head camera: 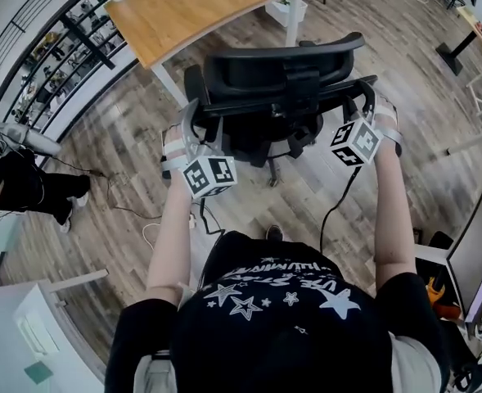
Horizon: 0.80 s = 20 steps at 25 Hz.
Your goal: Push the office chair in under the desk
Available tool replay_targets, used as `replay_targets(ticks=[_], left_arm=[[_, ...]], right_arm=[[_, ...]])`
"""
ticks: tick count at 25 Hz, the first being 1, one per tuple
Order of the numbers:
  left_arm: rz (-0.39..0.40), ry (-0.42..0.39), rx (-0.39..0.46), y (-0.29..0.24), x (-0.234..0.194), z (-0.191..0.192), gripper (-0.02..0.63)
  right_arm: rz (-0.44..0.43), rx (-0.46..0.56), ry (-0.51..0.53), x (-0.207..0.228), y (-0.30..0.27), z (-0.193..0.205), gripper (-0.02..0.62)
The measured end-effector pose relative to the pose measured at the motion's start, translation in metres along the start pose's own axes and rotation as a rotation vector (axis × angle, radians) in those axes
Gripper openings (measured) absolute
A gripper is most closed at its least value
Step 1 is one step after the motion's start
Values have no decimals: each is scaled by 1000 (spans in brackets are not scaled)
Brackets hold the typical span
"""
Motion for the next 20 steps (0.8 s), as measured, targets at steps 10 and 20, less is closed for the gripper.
replay_targets(ticks=[10,20], left_arm=[[-30,0,-51,-50,-22,19,268],[-41,-10,-38,-101,-42,36,268]], right_arm=[[4,41,42,13,-55,-33,209],[71,79,178,19,-121,-61,258]])
Point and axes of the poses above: the fingertips, and each gripper's own axes: y backward along the fingers, x to its right, z out of its underside, the point moved 4 cm from there along y, backward along the fingers, and after that the axes turned 2 degrees about -z, right-handed, at the moved point
